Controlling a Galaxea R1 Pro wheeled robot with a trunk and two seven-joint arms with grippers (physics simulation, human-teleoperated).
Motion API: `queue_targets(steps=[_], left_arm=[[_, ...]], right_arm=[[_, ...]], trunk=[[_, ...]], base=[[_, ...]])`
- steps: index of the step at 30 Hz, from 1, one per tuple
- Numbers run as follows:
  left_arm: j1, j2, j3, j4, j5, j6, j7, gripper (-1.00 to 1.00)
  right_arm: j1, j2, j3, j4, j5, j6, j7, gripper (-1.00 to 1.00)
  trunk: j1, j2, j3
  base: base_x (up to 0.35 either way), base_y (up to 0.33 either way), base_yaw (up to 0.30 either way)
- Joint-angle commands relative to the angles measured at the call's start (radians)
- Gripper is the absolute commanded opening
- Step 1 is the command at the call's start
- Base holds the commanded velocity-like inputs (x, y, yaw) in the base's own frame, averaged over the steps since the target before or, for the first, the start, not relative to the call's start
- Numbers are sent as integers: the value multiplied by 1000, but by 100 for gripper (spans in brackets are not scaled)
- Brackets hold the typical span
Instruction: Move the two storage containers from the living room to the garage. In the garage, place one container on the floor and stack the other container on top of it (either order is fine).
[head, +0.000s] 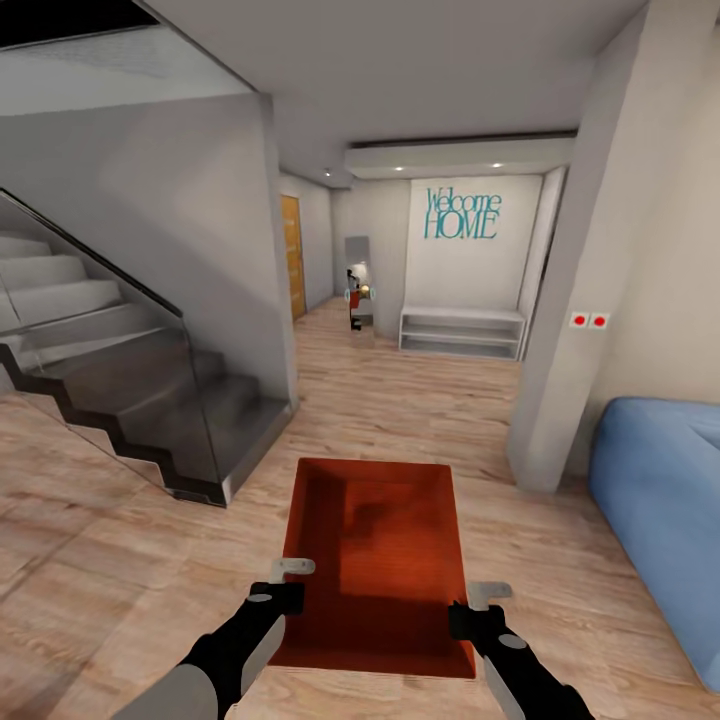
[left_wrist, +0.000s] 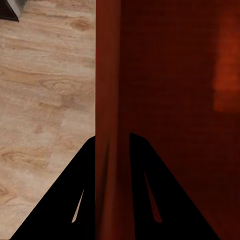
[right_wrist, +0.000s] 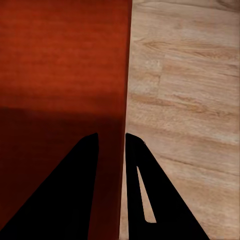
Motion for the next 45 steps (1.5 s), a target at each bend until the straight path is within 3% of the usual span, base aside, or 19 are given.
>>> queue_targets(steps=[1, 40, 45], left_arm=[[0, -39, -23, -5, 6, 3, -50, -100], [0, -46, -23, -25, 4, 4, -48, -100], [0, -45, -24, -25, 4, 4, -48, -100]], right_arm=[[0, 0, 2, 2, -5, 30, -3, -100], [0, -5, 7, 4, -2, 31, -3, -100], [0, -3, 7, 4, -2, 63, -3, -100]], trunk=[[1, -1, -1], [1, -1, -1], [1, -1, -1]], base=[[334, 0, 0], [334, -33, 0], [334, -120, 0]])
